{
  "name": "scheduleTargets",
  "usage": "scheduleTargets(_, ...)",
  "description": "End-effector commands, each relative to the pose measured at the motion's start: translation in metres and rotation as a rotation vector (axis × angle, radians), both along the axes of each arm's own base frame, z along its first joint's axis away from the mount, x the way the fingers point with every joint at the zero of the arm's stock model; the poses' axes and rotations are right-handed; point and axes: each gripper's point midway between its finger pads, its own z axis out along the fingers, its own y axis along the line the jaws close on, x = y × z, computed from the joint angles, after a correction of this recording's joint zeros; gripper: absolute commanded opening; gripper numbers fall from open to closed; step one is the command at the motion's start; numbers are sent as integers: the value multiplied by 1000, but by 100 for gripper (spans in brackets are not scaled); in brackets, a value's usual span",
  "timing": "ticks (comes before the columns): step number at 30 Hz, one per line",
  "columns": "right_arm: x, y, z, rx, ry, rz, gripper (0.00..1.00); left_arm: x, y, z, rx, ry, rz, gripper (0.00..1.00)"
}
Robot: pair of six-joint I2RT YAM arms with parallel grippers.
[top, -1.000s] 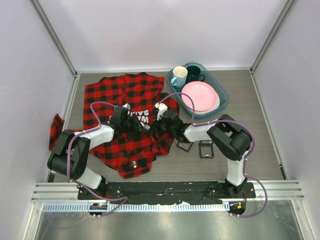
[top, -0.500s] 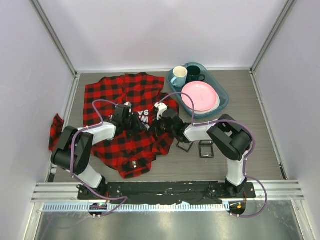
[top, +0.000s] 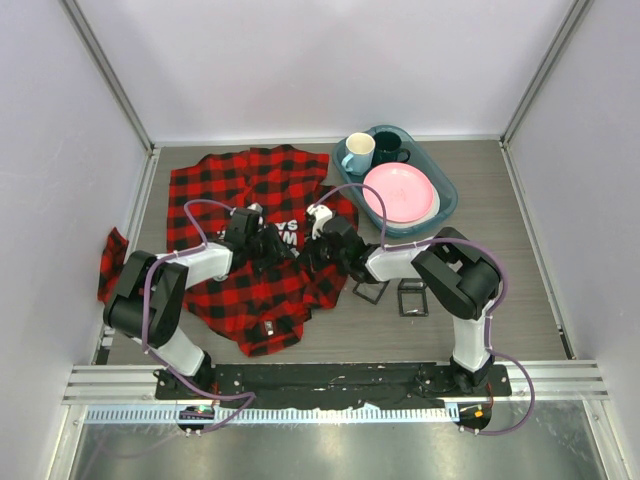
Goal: Remove the brooch from the garment
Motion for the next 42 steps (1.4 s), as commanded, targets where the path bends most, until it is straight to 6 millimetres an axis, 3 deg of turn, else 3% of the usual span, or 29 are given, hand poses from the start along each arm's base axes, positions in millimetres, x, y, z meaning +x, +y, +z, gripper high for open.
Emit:
scheduleTargets(1,-5,25,28,80,-53,69,1,19,-8,10,-22,-67,14,46)
scheduleTargets(10,-15,33,30,94,-49,114,1,27,5,5,15,-77,128,45)
scheduleTargets(17,-17,34,28,100,-39,112,1,36,3,5,-1,-65,161,48)
scheduleTargets(22,-5,24,25,61,-46,34,1,26,14,6,28,-76,182,48)
scheduleTargets(23,-3,22,24,54,-43,18,1,25,15,16,25,-102,179,47)
scheduleTargets(27,3,15,19,41,-26,-16,1,10,19,23,33,-119,140,47)
scheduleTargets(33,2,16,20,54,-11,-10,1,-6,4,20,-21,-62,61,45)
scheduleTargets(42,1,17,23,78,-4,7,1,-6,-2,8,-4,-30,43,42)
